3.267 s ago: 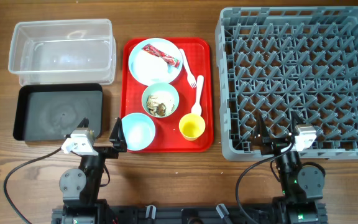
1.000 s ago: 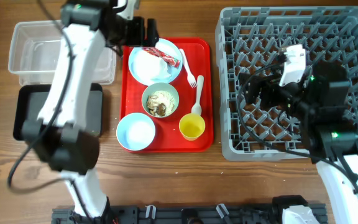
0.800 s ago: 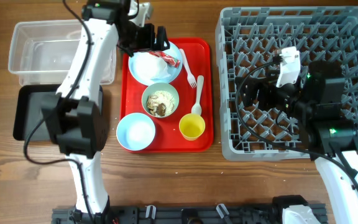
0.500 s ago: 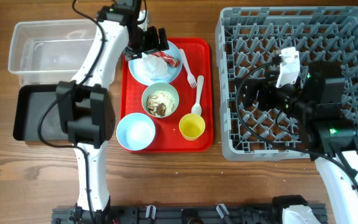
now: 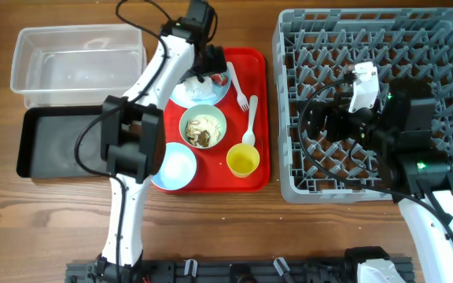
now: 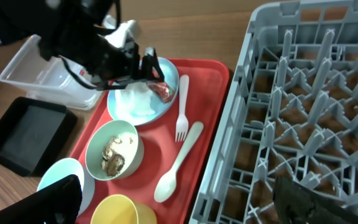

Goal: Sort waste into correct bins and load items into the dishwasher rack
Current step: 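Reach the left gripper to the plate and grasp the red wrapper and tissue, then carry the wrapper and tissue left and drop them into the clear bin, then move the left gripper to the rice bowl and grasp its rim, then carry the rice bowl left and tip its contents onto the black tray, then return the emptied green bowl to the red tray with the left gripper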

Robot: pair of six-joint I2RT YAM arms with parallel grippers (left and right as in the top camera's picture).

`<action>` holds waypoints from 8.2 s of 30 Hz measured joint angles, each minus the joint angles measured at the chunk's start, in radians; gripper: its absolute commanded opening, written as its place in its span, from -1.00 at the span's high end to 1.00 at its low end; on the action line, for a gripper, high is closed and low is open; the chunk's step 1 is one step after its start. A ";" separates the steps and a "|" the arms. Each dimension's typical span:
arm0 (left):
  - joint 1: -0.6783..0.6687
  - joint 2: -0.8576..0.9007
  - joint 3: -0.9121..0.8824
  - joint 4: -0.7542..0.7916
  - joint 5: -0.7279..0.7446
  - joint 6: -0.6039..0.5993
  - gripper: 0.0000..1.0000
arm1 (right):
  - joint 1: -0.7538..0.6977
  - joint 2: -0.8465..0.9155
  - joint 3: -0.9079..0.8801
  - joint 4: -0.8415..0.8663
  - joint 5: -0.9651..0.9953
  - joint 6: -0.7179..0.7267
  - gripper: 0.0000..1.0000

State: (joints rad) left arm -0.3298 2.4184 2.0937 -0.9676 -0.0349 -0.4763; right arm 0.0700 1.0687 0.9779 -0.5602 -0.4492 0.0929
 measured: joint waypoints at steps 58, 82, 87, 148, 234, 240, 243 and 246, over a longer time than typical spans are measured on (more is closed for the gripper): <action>0.567 -0.162 0.042 -0.167 -0.096 0.050 -1.00 | 0.000 0.045 0.000 0.051 -0.003 0.053 -0.99; 0.161 -0.536 0.033 -0.480 0.124 0.212 -0.77 | 0.000 0.045 0.000 0.040 -0.003 0.053 -0.94; -0.007 -0.527 -0.131 -0.354 0.138 0.176 -0.77 | -0.007 0.043 0.000 -0.021 0.016 0.060 -0.93; 0.272 -0.571 -0.341 -0.438 0.328 0.209 0.92 | -0.146 -0.018 0.022 -0.179 0.047 0.060 -0.90; 0.567 -0.750 -0.616 -0.027 1.040 0.289 0.92 | -0.146 -0.018 0.022 -0.157 0.046 0.064 -0.90; 0.122 -0.727 -0.610 0.055 0.618 0.204 0.92 | -0.146 -0.018 0.022 -0.158 0.046 0.064 -0.91; -0.052 -0.674 -0.609 0.056 0.413 0.167 0.92 | -0.146 -0.018 0.022 -0.158 0.046 0.064 -0.90; -0.164 -0.599 -0.610 0.056 0.258 0.132 0.92 | -0.146 -0.018 0.022 -0.158 0.046 0.064 -0.90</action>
State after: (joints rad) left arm -0.4942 1.8191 1.4841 -0.9119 0.2234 -0.3439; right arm -0.0757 1.0504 1.0000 -0.7181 -0.4030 0.1566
